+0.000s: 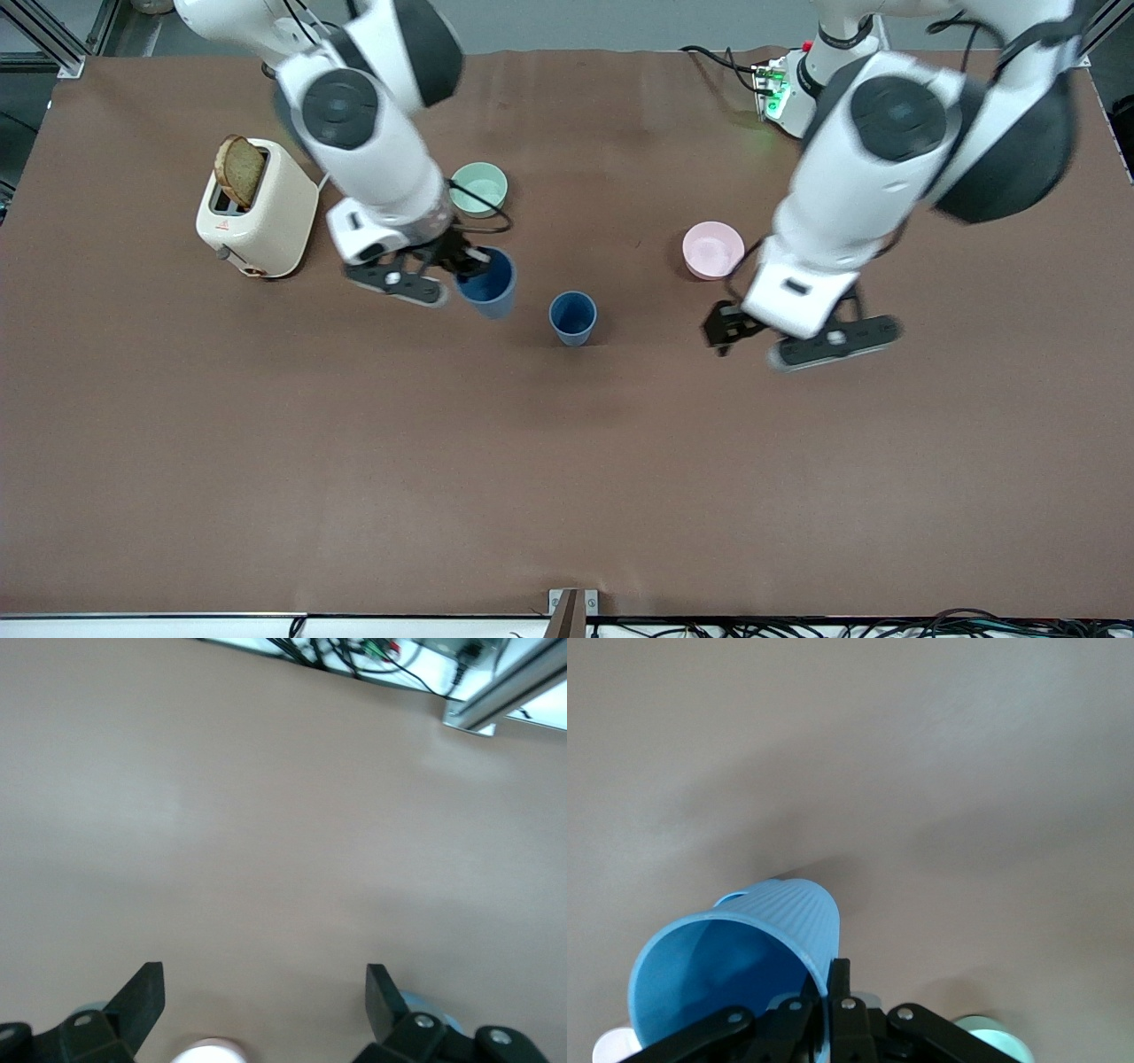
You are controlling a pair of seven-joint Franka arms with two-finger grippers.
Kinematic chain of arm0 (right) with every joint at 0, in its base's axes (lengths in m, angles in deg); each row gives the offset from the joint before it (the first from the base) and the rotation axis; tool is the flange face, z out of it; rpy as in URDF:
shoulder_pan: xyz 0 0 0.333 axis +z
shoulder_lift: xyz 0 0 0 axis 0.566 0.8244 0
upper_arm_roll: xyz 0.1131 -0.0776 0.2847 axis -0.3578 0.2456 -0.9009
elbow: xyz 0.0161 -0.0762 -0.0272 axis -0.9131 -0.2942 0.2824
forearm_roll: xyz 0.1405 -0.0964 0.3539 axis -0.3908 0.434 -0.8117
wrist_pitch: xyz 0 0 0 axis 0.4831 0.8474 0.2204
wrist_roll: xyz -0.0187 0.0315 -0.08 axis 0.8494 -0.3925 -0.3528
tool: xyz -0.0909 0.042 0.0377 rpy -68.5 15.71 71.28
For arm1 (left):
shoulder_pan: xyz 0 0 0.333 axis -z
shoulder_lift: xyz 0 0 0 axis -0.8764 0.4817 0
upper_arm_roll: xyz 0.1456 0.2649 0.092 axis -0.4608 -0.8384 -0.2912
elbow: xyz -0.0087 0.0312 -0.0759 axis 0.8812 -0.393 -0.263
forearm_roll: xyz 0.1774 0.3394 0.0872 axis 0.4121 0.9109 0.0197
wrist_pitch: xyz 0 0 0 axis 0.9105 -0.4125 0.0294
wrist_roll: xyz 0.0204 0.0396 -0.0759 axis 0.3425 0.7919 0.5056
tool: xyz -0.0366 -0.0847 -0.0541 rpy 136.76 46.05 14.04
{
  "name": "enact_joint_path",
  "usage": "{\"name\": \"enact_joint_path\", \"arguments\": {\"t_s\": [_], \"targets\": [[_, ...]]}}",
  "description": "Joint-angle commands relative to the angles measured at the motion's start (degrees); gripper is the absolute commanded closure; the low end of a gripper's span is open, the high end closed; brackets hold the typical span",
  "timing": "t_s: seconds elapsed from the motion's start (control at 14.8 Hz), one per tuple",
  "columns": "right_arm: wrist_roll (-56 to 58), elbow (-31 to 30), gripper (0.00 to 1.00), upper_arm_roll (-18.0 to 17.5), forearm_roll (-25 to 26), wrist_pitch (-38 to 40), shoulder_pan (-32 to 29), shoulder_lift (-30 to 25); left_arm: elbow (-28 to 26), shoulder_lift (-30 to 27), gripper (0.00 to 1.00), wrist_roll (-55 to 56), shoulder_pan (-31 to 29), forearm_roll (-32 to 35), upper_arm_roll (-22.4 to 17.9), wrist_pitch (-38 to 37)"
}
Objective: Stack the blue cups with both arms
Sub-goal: 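Open the left gripper and withdraw while the right gripper nears the cup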
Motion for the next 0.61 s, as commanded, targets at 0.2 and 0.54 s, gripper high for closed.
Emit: {"name": "enact_joint_path", "arguments": {"t_s": [0.2,0.54], "targets": [[-6.72,-0.10,1.00,0.60,2.15,-6.63,4.98,5.52,-1.58,-9.75,0.00,-20.16,-7.92,-1.98,0.40,-9.92],[-8.05,-0.10,1.00,0.60,2.06,-10.15,6.03,8.42,-8.68,-16.87,0.00,-24.68,-6.73,-7.86,-6.51,-9.50]]}}
